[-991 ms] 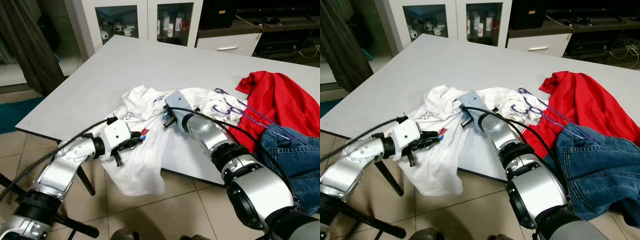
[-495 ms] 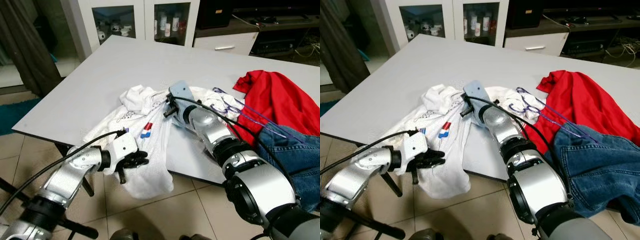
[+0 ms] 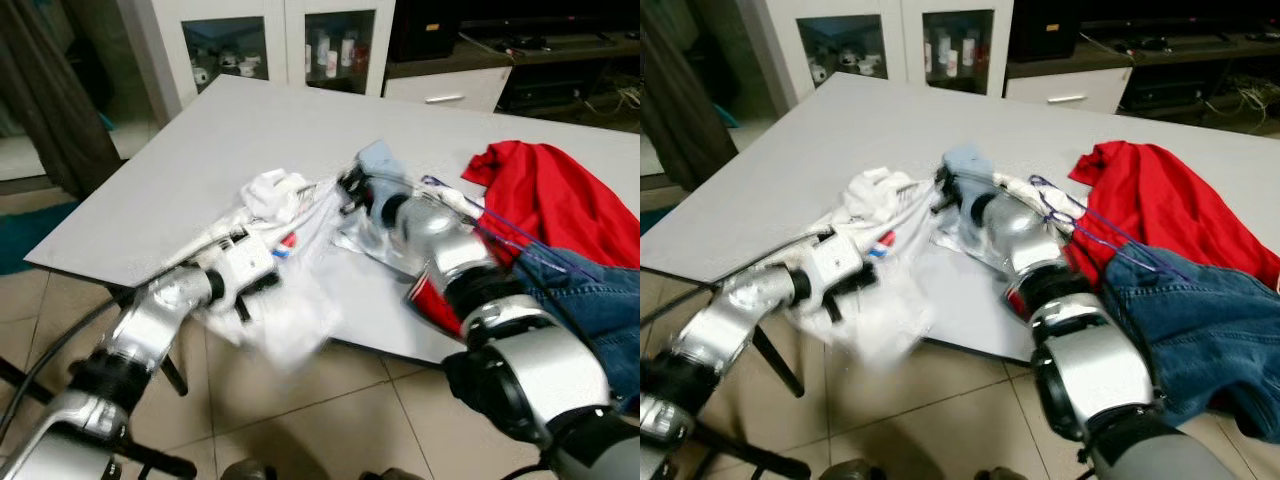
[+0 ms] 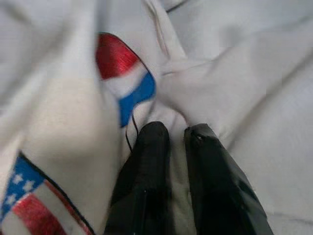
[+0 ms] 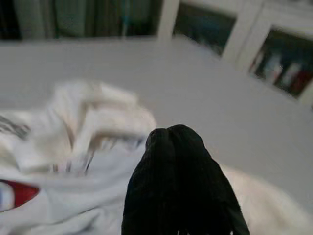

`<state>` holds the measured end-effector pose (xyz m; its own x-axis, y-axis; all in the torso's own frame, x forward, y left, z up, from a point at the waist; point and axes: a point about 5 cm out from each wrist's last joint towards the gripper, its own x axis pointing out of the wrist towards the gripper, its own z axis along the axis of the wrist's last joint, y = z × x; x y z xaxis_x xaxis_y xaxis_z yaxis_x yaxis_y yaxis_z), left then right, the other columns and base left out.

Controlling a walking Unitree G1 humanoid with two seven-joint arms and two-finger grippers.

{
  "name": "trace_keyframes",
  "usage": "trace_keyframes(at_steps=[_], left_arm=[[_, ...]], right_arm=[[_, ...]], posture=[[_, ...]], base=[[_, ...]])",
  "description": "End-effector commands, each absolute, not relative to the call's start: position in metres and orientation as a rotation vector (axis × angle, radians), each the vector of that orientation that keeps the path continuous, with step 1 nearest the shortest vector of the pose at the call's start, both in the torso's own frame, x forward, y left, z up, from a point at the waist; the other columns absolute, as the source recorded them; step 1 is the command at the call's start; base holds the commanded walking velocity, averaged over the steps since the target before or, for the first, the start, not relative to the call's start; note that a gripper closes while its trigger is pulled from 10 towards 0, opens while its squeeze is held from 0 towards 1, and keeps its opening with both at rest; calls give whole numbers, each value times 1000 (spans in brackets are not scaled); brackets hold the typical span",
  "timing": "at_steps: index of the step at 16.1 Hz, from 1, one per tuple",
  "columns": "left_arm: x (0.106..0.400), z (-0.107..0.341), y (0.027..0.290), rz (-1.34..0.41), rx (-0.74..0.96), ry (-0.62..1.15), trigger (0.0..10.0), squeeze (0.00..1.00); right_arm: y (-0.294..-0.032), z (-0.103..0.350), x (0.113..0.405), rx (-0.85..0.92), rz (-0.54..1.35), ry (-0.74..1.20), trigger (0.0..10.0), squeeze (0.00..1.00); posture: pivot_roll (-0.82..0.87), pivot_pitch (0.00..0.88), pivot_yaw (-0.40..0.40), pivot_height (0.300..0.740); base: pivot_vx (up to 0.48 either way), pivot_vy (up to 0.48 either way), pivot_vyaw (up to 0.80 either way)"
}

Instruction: Hang hanger

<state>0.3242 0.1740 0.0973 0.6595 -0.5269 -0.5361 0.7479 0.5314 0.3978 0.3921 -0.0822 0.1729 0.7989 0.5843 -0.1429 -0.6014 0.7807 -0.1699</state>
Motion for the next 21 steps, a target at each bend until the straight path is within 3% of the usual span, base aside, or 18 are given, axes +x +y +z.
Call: trace_keyframes(at_steps=[1, 3, 6, 8, 10, 12, 14, 16, 17, 21], left_arm=[[325, 91, 183, -730, 671, 412, 10000, 0], [331, 88, 189, -649, 712, 407, 10000, 0], [345, 103, 194, -498, 748, 257, 10000, 0], [353, 128, 187, -410, 615, 66, 10000, 0], [346, 155, 161, -520, 254, -138, 10000, 0], [329, 156, 142, -682, 103, -159, 10000, 0], [319, 154, 138, -716, 83, -162, 10000, 0], [314, 159, 141, -653, 9, -204, 10000, 0], [310, 167, 147, -563, -80, -257, 10000, 0], [305, 175, 171, -280, -136, -346, 10000, 0]], right_arm=[[-88, 180, 391, -191, 695, 66, 10000, 0], [-94, 177, 381, -267, 823, 71, 10000, 0], [-109, 175, 378, -285, 809, 89, 10000, 0], [-115, 175, 379, -268, 775, 95, 10000, 0], [-120, 175, 376, -231, 753, 102, 10000, 0], [-123, 173, 373, -219, 745, 108, 10000, 0], [-126, 173, 371, -213, 735, 114, 10000, 0], [-134, 177, 373, -198, 677, 95, 10000, 0], [-145, 184, 377, -169, 550, 42, 10000, 0], [-171, 205, 372, -72, 298, -169, 10000, 0]], posture=[[50, 0, 8, 740], [47, 0, 12, 740], [47, 0, 12, 740], [47, 0, 12, 740], [36, 0, 7, 740], [36, 0, 7, 740], [36, 0, 2, 740], [37, 0, 0, 740], [37, 0, -4, 740], [32, 0, -13, 740]], base=[[0, 0, 0], [0, 0, 0], [0, 0, 0], [0, 0, 0], [0, 0, 0], [0, 0, 0], [0, 0, 0], [0, 0, 0], [0, 0, 0], [0, 0, 0]])
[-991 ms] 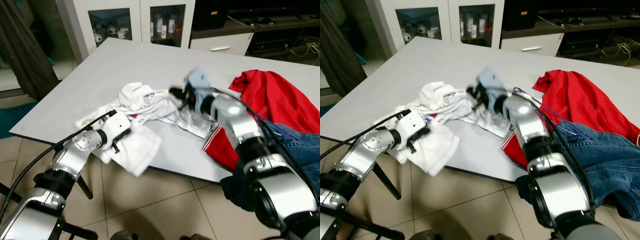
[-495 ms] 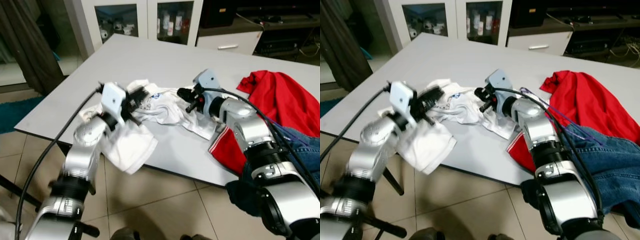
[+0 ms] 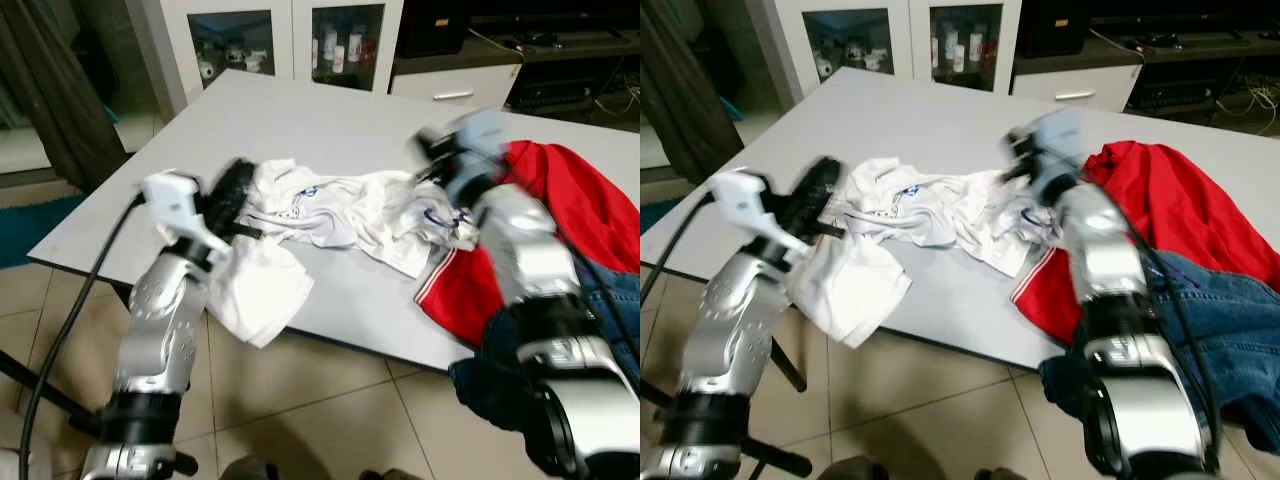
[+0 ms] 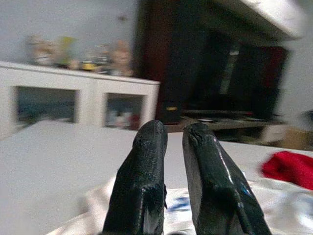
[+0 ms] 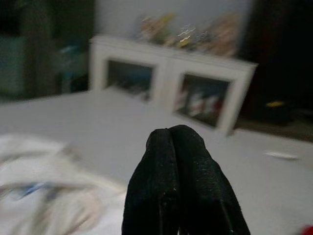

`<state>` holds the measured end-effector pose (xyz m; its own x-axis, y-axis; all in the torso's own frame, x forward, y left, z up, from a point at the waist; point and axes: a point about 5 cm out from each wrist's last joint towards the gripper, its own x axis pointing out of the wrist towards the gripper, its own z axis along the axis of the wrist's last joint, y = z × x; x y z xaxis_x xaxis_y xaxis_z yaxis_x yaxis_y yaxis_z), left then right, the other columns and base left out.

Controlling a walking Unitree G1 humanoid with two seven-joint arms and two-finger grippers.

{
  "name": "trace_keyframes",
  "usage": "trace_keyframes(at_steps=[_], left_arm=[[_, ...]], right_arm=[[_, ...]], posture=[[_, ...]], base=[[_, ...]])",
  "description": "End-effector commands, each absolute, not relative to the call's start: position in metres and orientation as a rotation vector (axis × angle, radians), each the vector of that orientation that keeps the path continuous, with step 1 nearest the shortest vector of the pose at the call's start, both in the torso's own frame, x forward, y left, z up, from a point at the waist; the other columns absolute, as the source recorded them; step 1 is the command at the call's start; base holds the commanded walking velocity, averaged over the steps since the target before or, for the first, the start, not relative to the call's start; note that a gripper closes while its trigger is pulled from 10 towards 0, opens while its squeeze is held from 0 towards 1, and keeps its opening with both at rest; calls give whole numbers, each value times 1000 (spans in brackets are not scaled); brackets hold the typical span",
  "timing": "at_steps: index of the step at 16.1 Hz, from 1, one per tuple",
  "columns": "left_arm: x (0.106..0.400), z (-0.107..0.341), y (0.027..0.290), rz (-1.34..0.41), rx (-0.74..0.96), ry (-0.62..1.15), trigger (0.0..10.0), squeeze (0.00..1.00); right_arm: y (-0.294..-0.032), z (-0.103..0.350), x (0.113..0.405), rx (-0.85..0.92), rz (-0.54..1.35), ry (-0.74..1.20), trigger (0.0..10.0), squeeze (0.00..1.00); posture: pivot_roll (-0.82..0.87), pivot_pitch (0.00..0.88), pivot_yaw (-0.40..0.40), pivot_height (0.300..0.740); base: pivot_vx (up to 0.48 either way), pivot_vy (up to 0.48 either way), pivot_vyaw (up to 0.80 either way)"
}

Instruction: Hang hanger

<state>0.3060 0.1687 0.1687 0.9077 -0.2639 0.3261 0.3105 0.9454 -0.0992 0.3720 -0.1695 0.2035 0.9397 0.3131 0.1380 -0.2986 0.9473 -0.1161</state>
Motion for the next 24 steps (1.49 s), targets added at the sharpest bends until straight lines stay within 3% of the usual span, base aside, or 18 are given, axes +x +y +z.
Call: trace_keyframes(at_steps=[1, 6, 10, 14, 20, 22, 24], left_arm=[[303, 176, 175, -253, -123, -350, 10000, 0], [298, 165, 166, -287, -29, -280, 10000, 0], [297, 163, 163, -316, 23, -255, 10000, 0], [298, 165, 166, -305, 31, -251, 10000, 0], [299, 165, 162, -317, 46, -247, 10000, 0], [294, 163, 166, -329, 80, -230, 10000, 0], [286, 158, 170, -403, 176, -194, 10000, 0]], right_arm=[[-179, 203, 368, -68, 247, -177, 10000, 0], [-187, 194, 358, -103, 172, -184, 10000, 0], [-176, 185, 334, -159, 317, -205, 10000, 0], [-182, 187, 335, -145, 276, -199, 10000, 0], [-174, 195, 336, -149, 306, -219, 10000, 0], [-173, 195, 336, -178, 368, -209, 10000, 0], [-166, 196, 329, -269, 593, -190, 10000, 0]], posture=[[30, 0, -15, 740], [12, 0, -11, 740], [14, 0, -3, 740], [10, 0, 3, 740], [16, 0, -2, 740], [20, 0, -5, 740], [26, 0, -11, 740]], base=[[0, 0, 0], [0, -279, 0], [0, -456, 0], [0, -449, 0], [0, 0, 0], [0, 0, 0], [0, 0, 0]])
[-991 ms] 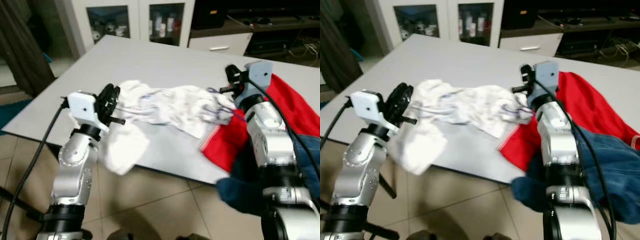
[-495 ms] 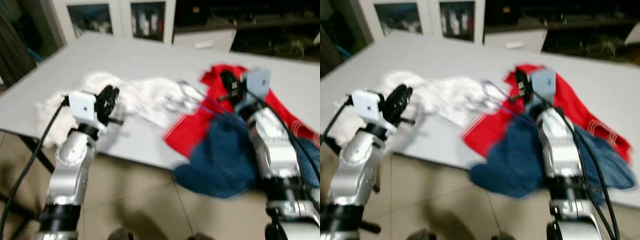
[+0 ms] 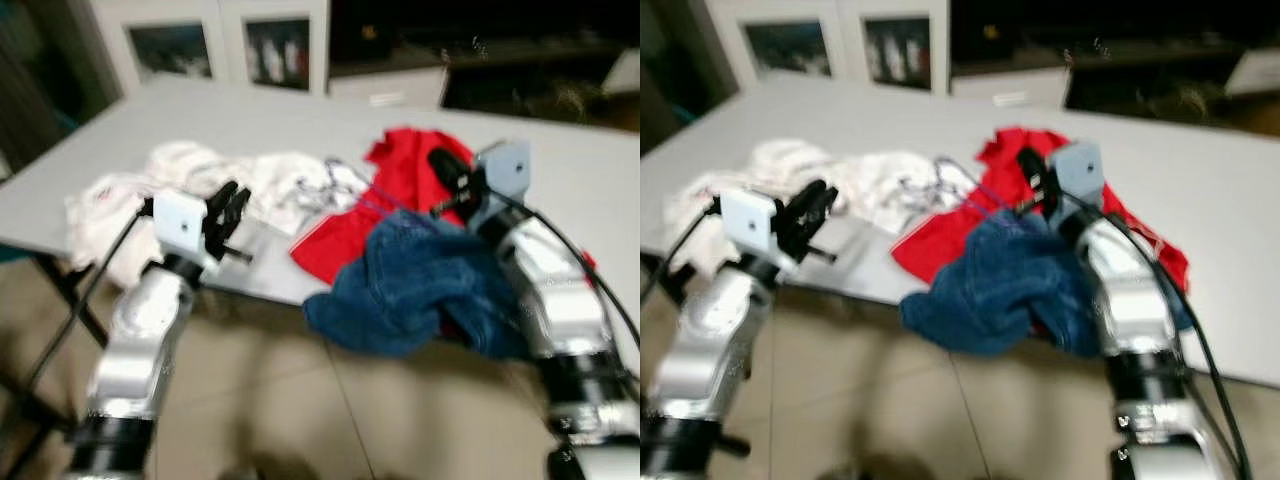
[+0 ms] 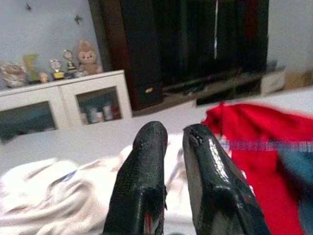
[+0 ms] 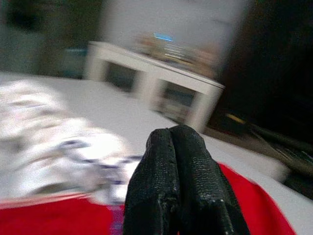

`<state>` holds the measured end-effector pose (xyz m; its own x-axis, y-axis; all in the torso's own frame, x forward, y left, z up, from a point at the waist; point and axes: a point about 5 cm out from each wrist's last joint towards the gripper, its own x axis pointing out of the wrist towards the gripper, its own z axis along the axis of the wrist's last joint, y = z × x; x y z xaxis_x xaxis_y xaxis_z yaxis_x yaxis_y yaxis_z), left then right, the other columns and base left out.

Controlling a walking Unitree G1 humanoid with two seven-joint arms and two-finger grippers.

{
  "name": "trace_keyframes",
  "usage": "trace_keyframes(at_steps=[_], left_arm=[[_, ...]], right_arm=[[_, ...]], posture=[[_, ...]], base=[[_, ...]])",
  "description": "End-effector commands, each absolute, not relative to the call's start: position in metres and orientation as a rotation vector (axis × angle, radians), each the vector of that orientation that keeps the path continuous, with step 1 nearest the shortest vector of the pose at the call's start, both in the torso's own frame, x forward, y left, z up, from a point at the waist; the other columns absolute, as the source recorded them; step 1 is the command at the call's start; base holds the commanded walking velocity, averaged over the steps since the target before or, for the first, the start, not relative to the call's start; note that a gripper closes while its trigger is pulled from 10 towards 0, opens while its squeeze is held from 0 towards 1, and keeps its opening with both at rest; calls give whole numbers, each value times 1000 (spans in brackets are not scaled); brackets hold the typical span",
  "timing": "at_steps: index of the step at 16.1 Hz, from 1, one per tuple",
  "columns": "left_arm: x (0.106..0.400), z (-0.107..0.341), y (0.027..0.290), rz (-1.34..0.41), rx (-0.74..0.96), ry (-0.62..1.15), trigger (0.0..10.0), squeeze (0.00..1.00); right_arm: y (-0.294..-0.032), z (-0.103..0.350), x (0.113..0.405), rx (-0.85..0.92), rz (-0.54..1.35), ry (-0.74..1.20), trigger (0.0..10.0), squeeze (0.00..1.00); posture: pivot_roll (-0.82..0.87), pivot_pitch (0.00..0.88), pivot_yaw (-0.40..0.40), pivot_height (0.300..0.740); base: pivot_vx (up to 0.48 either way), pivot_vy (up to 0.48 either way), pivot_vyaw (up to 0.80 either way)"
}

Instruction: Hang hanger

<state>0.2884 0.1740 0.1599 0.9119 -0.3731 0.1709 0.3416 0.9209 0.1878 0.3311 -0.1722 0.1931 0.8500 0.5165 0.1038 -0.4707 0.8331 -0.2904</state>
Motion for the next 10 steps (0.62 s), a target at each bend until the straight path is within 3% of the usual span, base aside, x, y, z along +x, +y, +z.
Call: trace_keyframes(at_steps=[1, 3, 8, 10], left_arm=[[285, 158, 170, -412, 188, -190, 10000, 0], [280, 158, 174, -462, 255, -175, 10000, 0], [277, 157, 166, -488, 276, -176, 10000, 0], [275, 155, 160, -515, 305, -178, 10000, 0]], right_arm=[[-165, 196, 327, -281, 619, -188, 10000, 0], [-166, 196, 321, -351, 744, -179, 10000, 0], [-163, 197, 328, -381, 711, -199, 10000, 0], [-157, 185, 339, -598, 631, -173, 10000, 0]], posture=[[26, 0, -11, 740], [33, 0, -19, 740], [37, 0, -29, 740], [32, 0, -34, 740]], base=[[0, 0, 0], [0, 0, 0], [0, 0, 0], [0, 0, 0]])
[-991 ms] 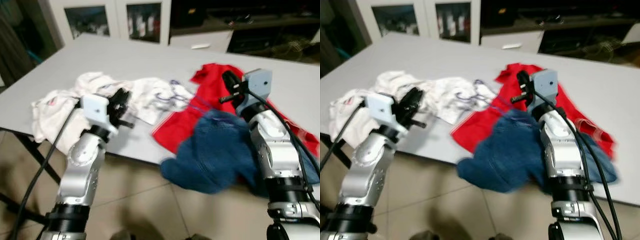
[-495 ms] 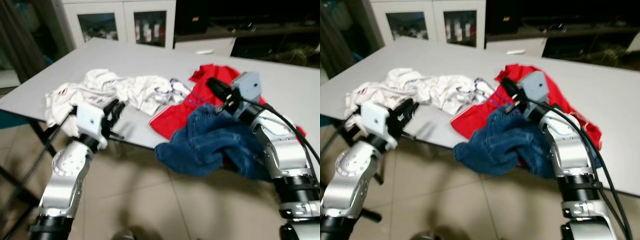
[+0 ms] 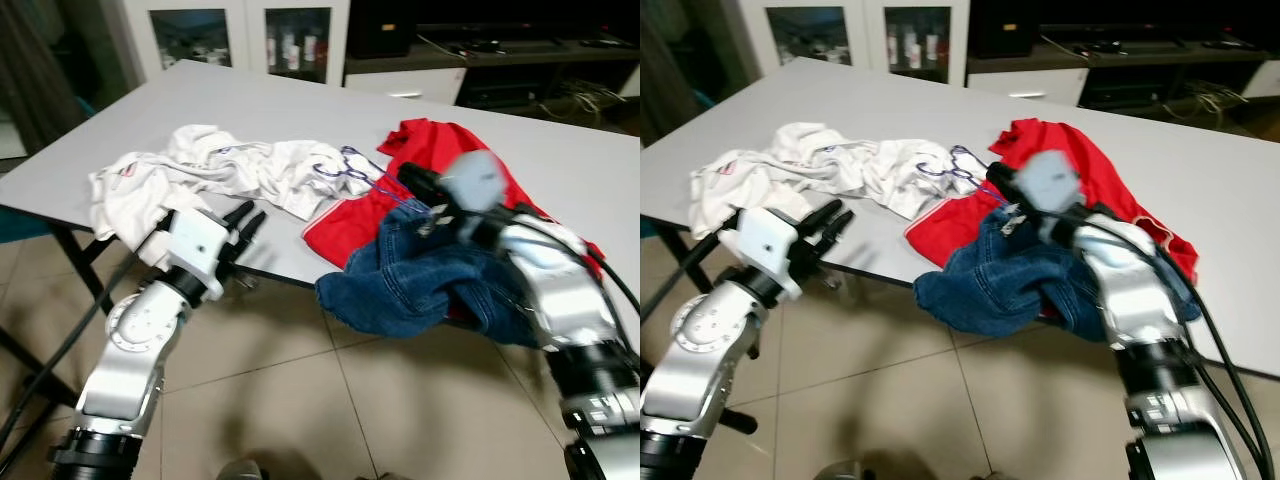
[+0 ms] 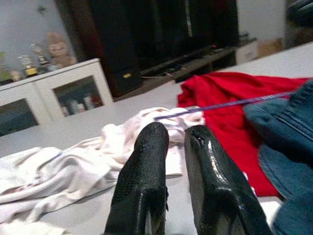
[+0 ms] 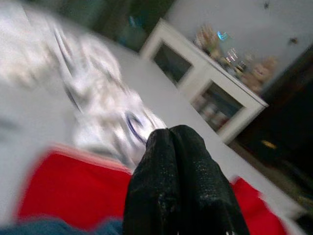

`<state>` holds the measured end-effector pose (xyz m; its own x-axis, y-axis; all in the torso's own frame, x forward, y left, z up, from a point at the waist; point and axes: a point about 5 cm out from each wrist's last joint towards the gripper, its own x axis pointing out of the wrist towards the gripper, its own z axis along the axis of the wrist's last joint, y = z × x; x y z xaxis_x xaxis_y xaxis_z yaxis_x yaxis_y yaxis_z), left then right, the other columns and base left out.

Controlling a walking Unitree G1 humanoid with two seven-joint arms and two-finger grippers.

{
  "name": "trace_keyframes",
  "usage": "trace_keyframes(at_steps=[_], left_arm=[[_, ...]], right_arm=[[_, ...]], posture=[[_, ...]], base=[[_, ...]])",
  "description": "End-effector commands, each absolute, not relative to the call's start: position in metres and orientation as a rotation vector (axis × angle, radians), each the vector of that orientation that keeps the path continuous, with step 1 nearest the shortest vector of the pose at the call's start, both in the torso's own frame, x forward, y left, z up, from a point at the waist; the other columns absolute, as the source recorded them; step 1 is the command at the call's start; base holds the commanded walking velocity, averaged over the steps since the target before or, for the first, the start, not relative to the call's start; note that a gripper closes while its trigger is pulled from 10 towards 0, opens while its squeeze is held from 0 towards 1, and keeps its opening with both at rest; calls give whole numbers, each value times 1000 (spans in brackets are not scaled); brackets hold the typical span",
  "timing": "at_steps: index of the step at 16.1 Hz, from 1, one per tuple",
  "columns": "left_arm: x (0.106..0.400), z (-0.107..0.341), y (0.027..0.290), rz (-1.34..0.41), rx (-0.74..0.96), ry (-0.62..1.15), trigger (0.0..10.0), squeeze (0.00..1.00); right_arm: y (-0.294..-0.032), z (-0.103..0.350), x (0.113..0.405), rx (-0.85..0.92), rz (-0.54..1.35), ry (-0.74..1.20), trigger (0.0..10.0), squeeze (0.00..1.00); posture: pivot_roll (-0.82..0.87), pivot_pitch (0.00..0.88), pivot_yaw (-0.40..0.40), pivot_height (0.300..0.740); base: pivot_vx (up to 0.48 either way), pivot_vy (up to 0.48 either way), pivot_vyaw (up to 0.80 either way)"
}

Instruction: Hang hanger

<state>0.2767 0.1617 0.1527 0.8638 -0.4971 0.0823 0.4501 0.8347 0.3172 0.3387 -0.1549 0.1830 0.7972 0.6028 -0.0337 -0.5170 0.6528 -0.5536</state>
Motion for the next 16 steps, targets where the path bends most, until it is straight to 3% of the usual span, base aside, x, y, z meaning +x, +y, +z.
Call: trace_keyframes(at_steps=[1, 7, 8, 9, 10, 11, 12, 13, 14, 15, 16], left_arm=[[274, 155, 158, -526, 333, -180, 10000, 0], [272, 159, 146, -596, 444, -203, 10000, 0], [269, 159, 144, -613, 456, -204, 10000, 0], [267, 159, 143, -619, 460, -203, 10000, 0], [266, 158, 143, -620, 460, -202, 10000, 0], [266, 158, 143, -620, 460, -202, 10000, 0], [265, 158, 142, -618, 460, -203, 10000, 0], [263, 159, 140, -611, 453, -208, 10000, 0], [262, 159, 139, -609, 450, -209, 10000, 0], [261, 160, 138, -606, 447, -212, 10000, 0], [259, 161, 137, -601, 444, -214, 10000, 0]], right_arm=[[-150, 180, 343, -672, 624, -150, 10000, 0], [-117, 163, 366, -843, 633, -75, 10000, 0], [-116, 160, 376, -869, 613, -37, 10000, 318], [-115, 160, 380, -872, 608, -21, 10000, 702], [-114, 160, 382, -877, 609, -10, 10000, 749], [-111, 160, 383, -886, 610, -1, 10000, 984], [-108, 159, 386, -903, 606, 11, 10000, 965], [-106, 160, 391, -926, 568, 27, 10000, 792], [-105, 160, 392, -933, 553, 32, 10000, 792], [-103, 160, 394, -939, 536, 37, 10000, 153], [-99, 160, 396, -945, 537, 37, 10000, 0]], posture=[[32, 0, -34, 740], [42, 0, -39, 740], [55, 0, -45, 740], [62, 0, -49, 740], [62, 0, -49, 740], [68, 0, -54, 740], [75, 0, -58, 740], [83, 0, -63, 740], [83, 0, -63, 740], [92, 0, -68, 740], [105, 0, -73, 740]], base=[[0, 0, 0], [0, 0, 0], [0, 0, 0], [0, 0, 0], [0, 0, 0], [0, 0, 0], [0, 0, 0], [0, 0, 0], [0, 0, 0], [0, 0, 0], [0, 0, 0]])
